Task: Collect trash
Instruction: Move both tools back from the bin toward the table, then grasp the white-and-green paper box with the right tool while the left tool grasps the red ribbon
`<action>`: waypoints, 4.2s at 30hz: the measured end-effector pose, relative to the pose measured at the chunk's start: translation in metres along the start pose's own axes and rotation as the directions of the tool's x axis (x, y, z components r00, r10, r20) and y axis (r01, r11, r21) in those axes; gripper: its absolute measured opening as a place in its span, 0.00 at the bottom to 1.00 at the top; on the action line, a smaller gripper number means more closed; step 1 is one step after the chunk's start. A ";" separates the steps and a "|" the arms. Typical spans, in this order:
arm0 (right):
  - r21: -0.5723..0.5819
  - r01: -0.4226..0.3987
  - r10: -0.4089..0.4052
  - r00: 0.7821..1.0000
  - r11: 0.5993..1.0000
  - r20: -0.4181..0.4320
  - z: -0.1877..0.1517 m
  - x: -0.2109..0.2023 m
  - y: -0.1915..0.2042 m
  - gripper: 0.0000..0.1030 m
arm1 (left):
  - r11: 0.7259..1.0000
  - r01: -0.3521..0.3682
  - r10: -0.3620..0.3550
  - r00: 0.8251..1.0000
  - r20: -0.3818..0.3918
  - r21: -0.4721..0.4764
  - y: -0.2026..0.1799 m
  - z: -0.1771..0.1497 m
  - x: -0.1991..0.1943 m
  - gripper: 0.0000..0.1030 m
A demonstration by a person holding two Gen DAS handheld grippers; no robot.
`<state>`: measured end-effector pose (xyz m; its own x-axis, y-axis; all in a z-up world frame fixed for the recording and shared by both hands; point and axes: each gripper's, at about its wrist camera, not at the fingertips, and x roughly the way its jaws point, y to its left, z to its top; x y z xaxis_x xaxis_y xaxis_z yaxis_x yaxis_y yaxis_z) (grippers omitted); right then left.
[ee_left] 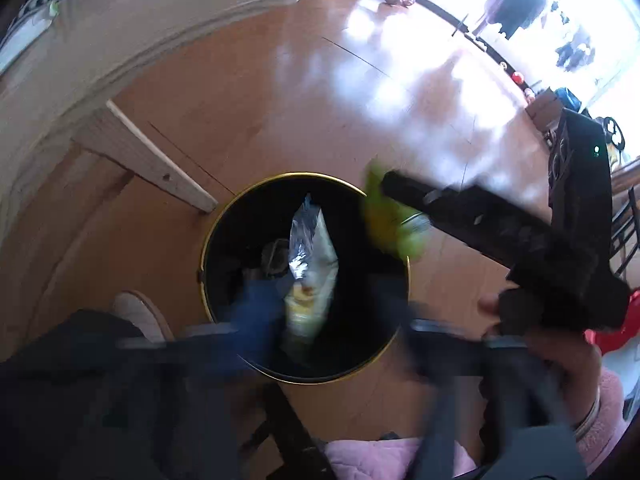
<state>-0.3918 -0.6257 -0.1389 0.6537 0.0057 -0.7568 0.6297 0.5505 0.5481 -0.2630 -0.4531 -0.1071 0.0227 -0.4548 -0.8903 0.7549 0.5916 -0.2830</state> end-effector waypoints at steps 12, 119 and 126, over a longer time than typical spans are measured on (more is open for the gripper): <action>-0.264 0.251 -0.160 0.933 0.931 0.322 0.013 -0.051 0.063 0.94 | 0.989 -0.151 0.140 0.899 0.414 -0.007 0.032 0.022 -0.158 0.94; -0.527 0.230 -0.157 0.971 0.818 0.179 0.053 0.230 0.453 0.94 | 0.550 -0.462 0.693 0.717 0.072 -0.695 0.514 -0.014 -0.234 0.94; -0.513 0.234 -0.191 0.972 0.826 0.137 0.066 0.232 0.435 0.94 | 0.550 -0.462 0.693 0.718 0.072 -0.695 0.514 -0.013 -0.234 0.94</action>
<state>0.0621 -0.4398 -0.0526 0.5726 -0.2137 -0.7915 0.4580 0.8841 0.0927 0.1110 -0.0338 -0.0491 0.5863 0.0359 -0.8093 -0.0508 0.9987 0.0075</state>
